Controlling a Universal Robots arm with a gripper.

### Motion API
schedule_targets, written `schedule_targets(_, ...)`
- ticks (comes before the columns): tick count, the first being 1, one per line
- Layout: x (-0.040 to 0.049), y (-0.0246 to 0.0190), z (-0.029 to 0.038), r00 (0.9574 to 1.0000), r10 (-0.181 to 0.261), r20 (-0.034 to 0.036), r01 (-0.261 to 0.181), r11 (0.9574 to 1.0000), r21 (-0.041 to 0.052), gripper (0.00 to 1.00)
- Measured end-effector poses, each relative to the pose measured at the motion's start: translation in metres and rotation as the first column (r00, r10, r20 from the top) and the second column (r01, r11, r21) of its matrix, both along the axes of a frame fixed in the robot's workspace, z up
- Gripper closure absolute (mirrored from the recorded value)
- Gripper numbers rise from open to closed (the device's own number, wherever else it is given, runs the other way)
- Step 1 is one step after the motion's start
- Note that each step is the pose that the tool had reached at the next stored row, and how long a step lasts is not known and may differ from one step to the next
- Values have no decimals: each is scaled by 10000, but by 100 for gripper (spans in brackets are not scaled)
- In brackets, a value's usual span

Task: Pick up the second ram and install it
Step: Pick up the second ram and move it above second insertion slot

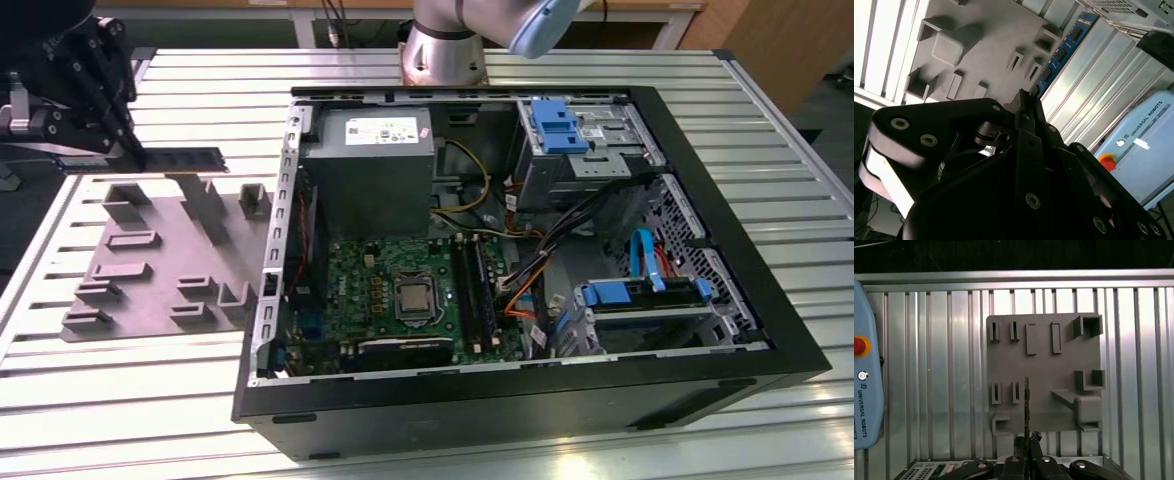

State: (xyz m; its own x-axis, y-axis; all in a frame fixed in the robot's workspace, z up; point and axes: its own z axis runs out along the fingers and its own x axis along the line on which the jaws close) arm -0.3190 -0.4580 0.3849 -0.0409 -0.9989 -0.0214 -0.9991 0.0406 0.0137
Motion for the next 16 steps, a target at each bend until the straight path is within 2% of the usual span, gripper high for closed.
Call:
schedule_targets(10,106,0,0,10000,0,1,0,10000,1,85)
schedule_targets(16,228,0,0,10000,0,0,0,10000,1,85)
